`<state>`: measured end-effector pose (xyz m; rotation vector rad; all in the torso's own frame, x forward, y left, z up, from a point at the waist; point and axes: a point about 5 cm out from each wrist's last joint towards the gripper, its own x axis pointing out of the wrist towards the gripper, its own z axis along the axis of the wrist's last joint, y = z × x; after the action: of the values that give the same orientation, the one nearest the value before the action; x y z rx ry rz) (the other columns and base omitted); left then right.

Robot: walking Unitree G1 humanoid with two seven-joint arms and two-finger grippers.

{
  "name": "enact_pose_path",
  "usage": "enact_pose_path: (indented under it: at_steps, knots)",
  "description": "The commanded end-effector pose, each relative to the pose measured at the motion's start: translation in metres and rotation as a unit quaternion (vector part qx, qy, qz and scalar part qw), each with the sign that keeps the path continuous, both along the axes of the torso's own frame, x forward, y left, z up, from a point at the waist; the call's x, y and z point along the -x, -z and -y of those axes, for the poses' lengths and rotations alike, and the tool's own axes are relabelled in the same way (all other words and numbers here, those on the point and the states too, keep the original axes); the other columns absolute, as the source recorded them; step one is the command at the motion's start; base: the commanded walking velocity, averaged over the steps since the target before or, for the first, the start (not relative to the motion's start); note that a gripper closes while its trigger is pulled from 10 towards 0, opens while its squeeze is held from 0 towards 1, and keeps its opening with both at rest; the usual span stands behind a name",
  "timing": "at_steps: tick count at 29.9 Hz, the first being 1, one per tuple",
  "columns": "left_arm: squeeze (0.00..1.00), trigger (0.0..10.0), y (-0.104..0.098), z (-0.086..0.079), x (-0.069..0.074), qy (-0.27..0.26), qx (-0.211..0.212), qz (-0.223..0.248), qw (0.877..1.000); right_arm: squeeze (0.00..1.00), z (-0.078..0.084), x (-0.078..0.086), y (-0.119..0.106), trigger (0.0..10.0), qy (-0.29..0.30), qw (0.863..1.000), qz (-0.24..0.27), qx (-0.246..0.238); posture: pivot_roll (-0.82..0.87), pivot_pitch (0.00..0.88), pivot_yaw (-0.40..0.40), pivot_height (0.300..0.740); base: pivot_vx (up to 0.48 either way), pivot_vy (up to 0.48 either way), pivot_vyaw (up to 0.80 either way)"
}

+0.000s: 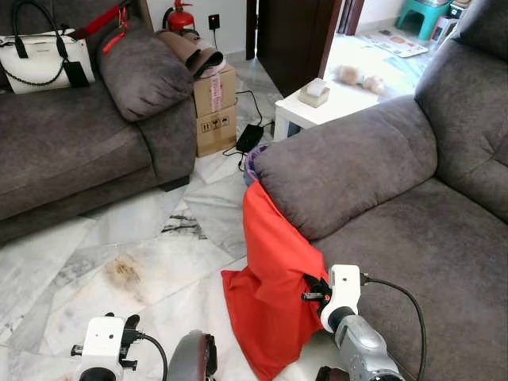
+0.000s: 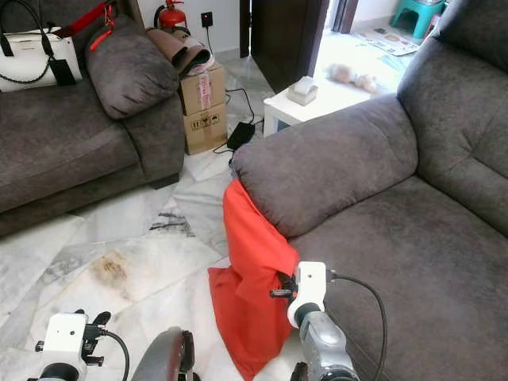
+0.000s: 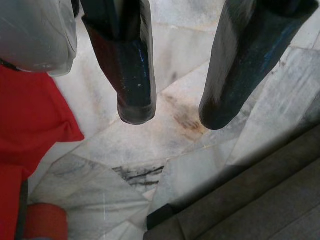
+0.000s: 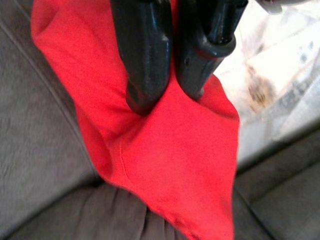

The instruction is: Move the pillow to the sofa from floor

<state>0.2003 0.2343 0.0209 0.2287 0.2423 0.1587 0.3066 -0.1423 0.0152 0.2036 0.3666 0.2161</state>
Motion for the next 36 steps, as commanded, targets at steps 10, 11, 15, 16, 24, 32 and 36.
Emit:
enact_pose_path:
  at_steps: [10,11,15,16,24,32,36]
  knots:
    - [0.00,10.0,0.004,-0.004,0.004,-0.004,-0.003,-0.008,1.000,0.00,-0.007,-0.002,-0.012,10.0,-0.022,0.998,0.053,-0.037,0.18,0.082,0.001,0.700,0.000,0.000,0.00]
    - [0.00,10.0,0.004,-0.003,0.004,-0.004,-0.003,-0.008,1.000,0.00,-0.008,-0.003,-0.014,10.0,-0.039,0.997,0.059,-0.038,0.18,0.081,0.001,0.710,0.000,0.000,0.00]
    - [0.00,10.0,0.005,-0.003,0.005,-0.002,-0.002,-0.009,1.000,0.00,-0.009,-0.003,-0.017,10.0,-0.059,0.995,0.071,-0.038,0.18,0.078,0.000,0.725,0.000,0.000,0.00]
    - [0.00,10.0,0.005,-0.003,0.006,-0.002,-0.002,-0.008,1.000,0.00,-0.010,-0.003,-0.019,10.0,-0.070,0.994,0.077,-0.038,0.18,0.077,0.000,0.735,0.000,0.000,0.00]
    - [0.00,10.0,0.004,-0.003,0.007,-0.002,-0.003,-0.007,1.000,0.00,-0.007,-0.004,-0.021,10.0,-0.073,0.993,0.081,-0.040,0.18,0.077,-0.001,0.740,0.000,0.000,0.00]
    - [0.00,10.0,0.001,-0.005,0.007,0.001,-0.002,-0.002,1.000,0.00,-0.013,-0.005,-0.023,10.0,-0.085,0.991,0.084,-0.062,0.19,0.104,0.012,0.740,0.000,0.000,0.00]
    - [0.00,10.0,-0.001,-0.007,0.006,0.001,-0.003,-0.001,1.000,0.00,-0.016,-0.003,-0.023,10.0,-0.100,0.990,0.083,-0.061,0.19,0.108,0.016,0.740,0.000,0.000,0.00]
